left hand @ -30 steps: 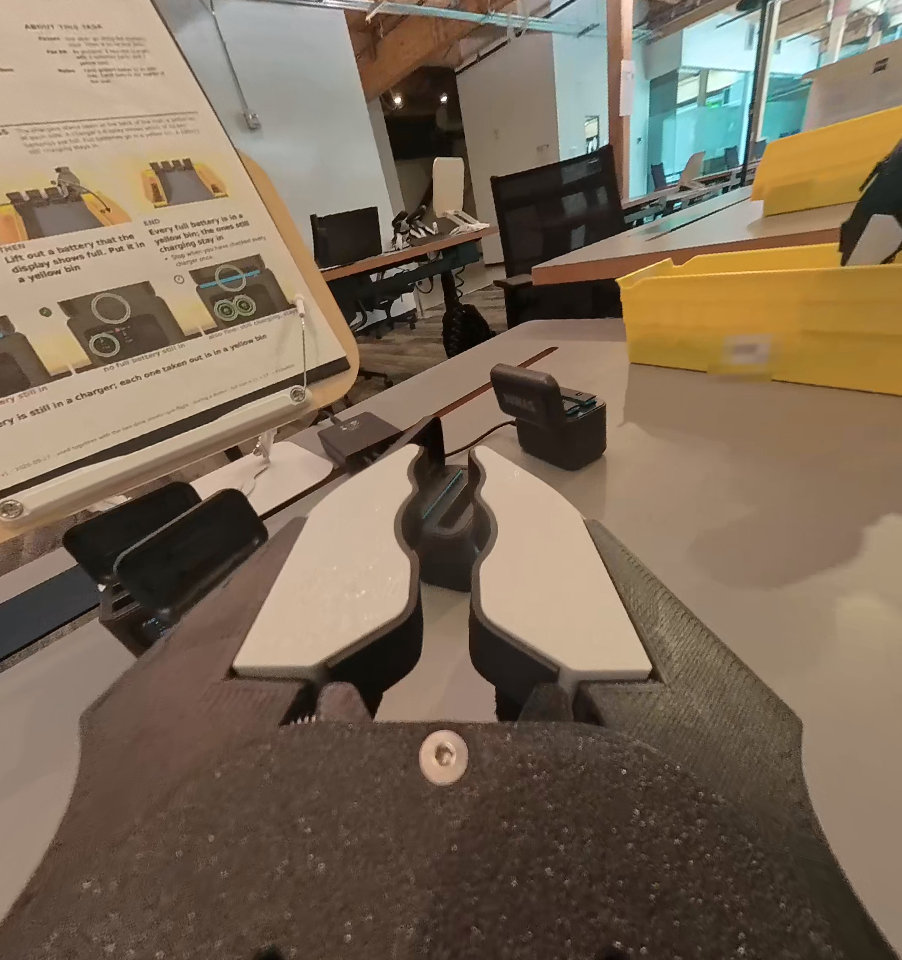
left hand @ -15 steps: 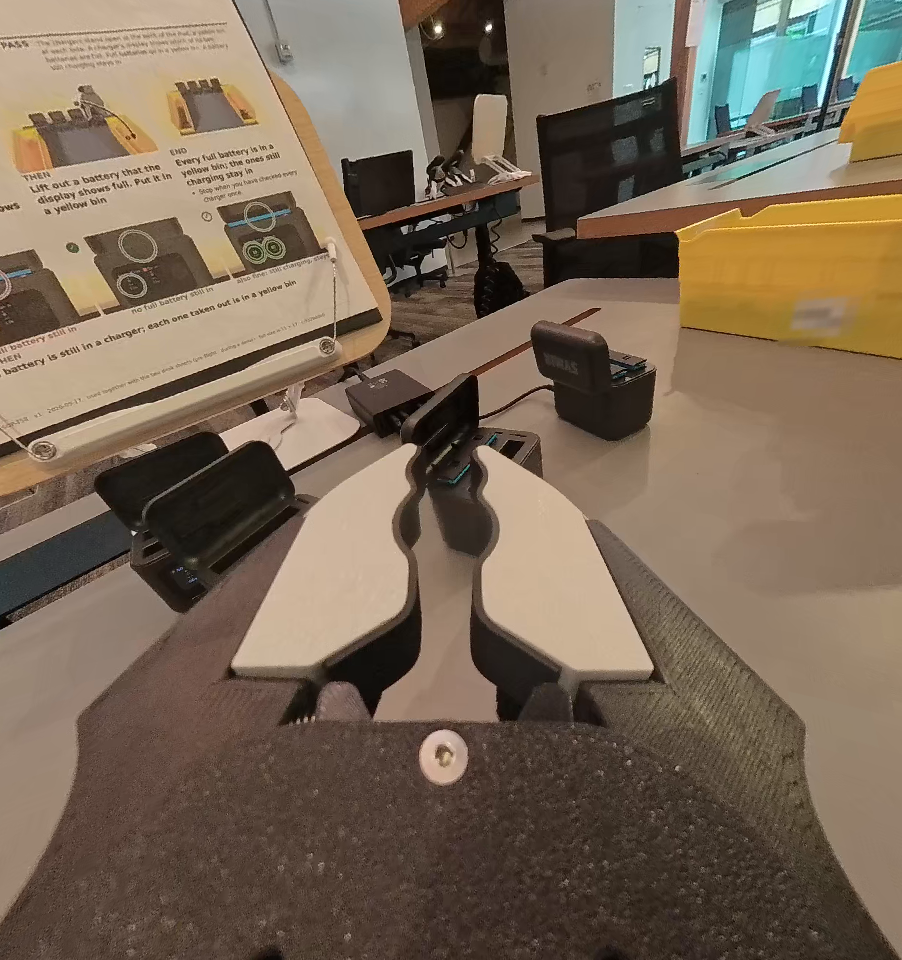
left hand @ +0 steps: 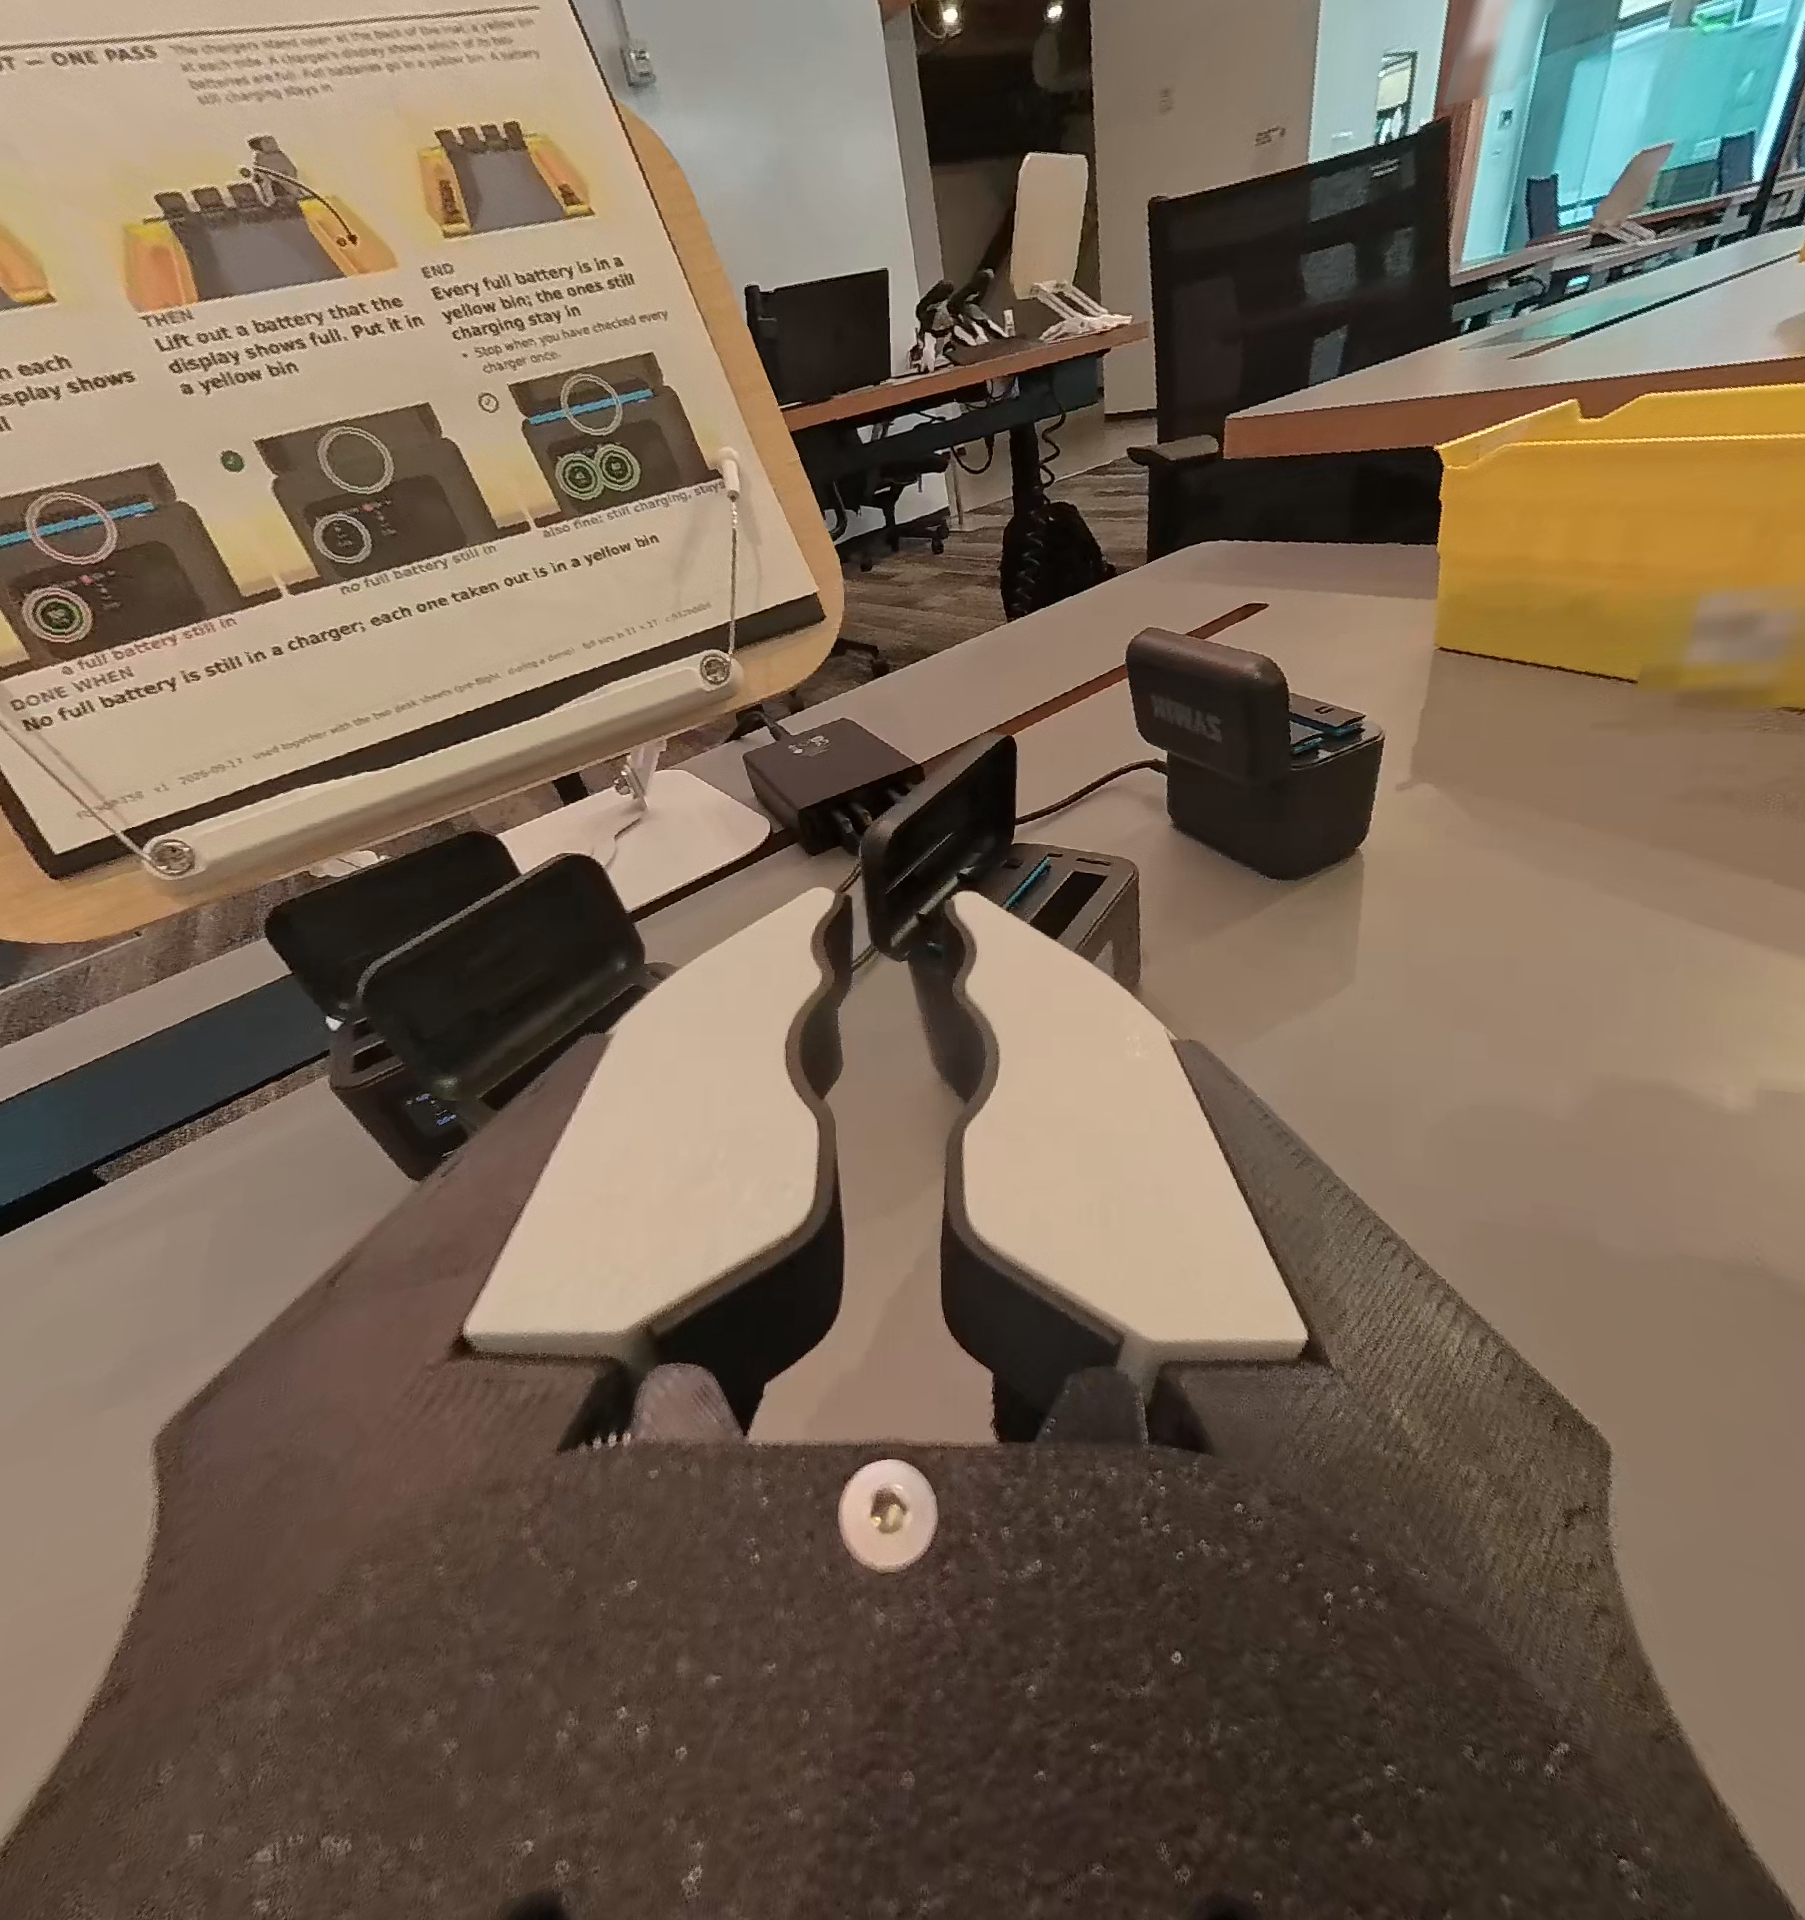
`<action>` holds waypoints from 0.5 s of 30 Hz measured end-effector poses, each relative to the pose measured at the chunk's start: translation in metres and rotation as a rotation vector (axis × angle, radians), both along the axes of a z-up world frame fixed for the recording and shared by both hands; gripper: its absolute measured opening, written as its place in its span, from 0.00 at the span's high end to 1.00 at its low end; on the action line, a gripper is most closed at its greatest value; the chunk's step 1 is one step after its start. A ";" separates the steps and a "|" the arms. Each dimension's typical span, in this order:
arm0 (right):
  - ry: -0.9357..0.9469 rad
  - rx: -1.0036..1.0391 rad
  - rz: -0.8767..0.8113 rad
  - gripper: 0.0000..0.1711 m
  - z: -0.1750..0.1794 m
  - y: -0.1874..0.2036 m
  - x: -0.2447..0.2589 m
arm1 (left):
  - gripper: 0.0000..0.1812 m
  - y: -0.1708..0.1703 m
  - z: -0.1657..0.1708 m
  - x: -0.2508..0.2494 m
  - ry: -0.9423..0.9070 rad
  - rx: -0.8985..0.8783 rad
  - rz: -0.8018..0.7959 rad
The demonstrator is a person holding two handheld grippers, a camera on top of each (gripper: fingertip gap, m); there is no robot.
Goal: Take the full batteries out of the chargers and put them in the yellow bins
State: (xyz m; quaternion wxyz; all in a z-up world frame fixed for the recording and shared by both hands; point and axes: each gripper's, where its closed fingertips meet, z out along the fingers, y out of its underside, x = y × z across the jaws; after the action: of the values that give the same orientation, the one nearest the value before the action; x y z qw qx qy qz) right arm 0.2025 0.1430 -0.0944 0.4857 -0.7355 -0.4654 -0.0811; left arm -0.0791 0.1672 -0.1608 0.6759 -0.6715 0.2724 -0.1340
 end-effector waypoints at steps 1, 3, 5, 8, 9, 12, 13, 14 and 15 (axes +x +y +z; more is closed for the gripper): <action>0.066 -0.029 0.026 0.68 -0.007 -0.003 -0.023 | 0.92 0.001 0.000 -0.002 -0.001 0.001 0.006; 0.163 -0.096 0.081 0.64 -0.028 -0.008 -0.068 | 0.92 0.002 0.001 -0.005 -0.004 0.001 0.017; 0.204 -0.142 0.122 0.60 -0.053 -0.009 -0.106 | 0.92 0.004 0.000 -0.009 -0.004 -0.002 0.032; 0.293 -0.215 0.124 0.57 -0.085 -0.003 -0.154 | 0.92 0.006 0.000 -0.013 -0.010 -0.008 0.045; 0.324 -0.229 0.109 0.55 -0.093 0.002 -0.166 | 0.92 0.007 0.000 -0.014 -0.010 -0.011 0.049; 0.372 -0.242 0.039 0.49 -0.118 0.022 -0.194 | 0.91 0.008 -0.002 -0.015 -0.001 -0.015 0.055; 0.382 -0.242 0.012 0.47 -0.125 0.029 -0.200 | 0.91 0.009 -0.003 -0.015 0.004 -0.017 0.056; 0.389 -0.242 -0.011 0.45 -0.131 0.036 -0.205 | 0.91 0.009 -0.003 -0.015 0.008 -0.019 0.056; 0.393 -0.243 -0.034 0.43 -0.137 0.043 -0.209 | 0.91 0.009 -0.003 -0.015 0.012 -0.018 0.056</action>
State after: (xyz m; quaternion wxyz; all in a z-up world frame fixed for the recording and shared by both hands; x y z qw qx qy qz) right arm -0.0067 0.1863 -0.2315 0.4735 -0.7979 -0.3557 0.1124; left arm -0.0939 0.1762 -0.1642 0.6716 -0.6858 0.2563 -0.1135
